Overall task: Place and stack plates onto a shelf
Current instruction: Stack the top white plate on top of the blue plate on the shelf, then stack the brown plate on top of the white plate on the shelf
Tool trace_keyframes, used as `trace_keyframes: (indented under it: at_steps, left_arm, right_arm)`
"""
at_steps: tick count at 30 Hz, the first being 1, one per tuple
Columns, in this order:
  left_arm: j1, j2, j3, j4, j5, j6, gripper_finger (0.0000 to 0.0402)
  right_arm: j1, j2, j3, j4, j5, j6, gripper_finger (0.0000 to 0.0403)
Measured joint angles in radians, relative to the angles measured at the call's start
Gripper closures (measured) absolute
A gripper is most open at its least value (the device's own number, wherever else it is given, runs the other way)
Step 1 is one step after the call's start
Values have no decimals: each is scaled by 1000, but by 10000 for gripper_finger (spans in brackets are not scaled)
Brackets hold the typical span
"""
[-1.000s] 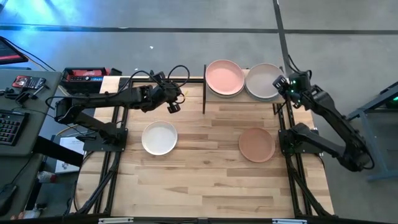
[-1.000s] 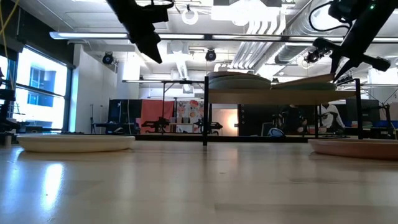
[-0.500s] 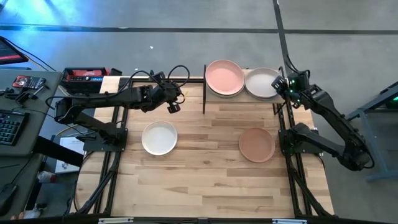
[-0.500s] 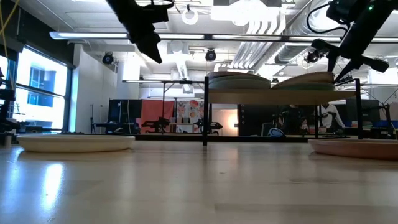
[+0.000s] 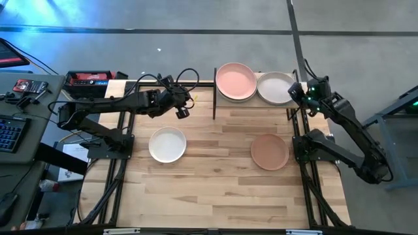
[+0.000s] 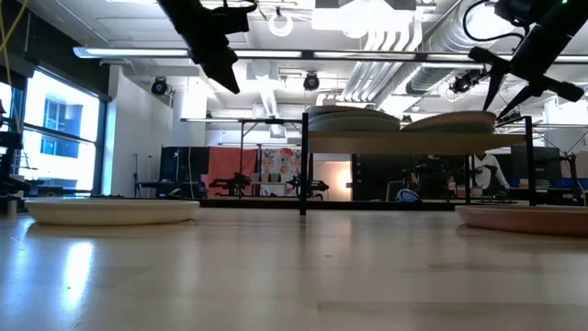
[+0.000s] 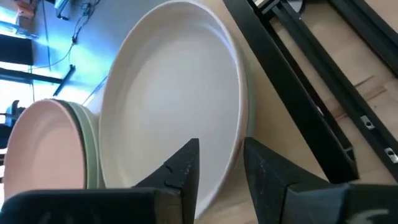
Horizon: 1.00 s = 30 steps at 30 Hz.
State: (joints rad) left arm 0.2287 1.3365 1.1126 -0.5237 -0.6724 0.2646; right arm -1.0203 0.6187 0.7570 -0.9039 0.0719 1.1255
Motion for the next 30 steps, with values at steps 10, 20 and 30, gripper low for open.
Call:
trace_keyframes:
  at_steps: [10,20,30]
  left_arm:
    - [0,0,0,10,0,0,284]
    - [0,0,0,45,1,-1,284]
    - [0,0,0,94,18,-1,284]
  right_arm:
    - [0,-71,0,14,-78,1,300]
    - [0,-57,1,53,-183,-13,300]
    - [0,-55,1,1,-185,-73,300]
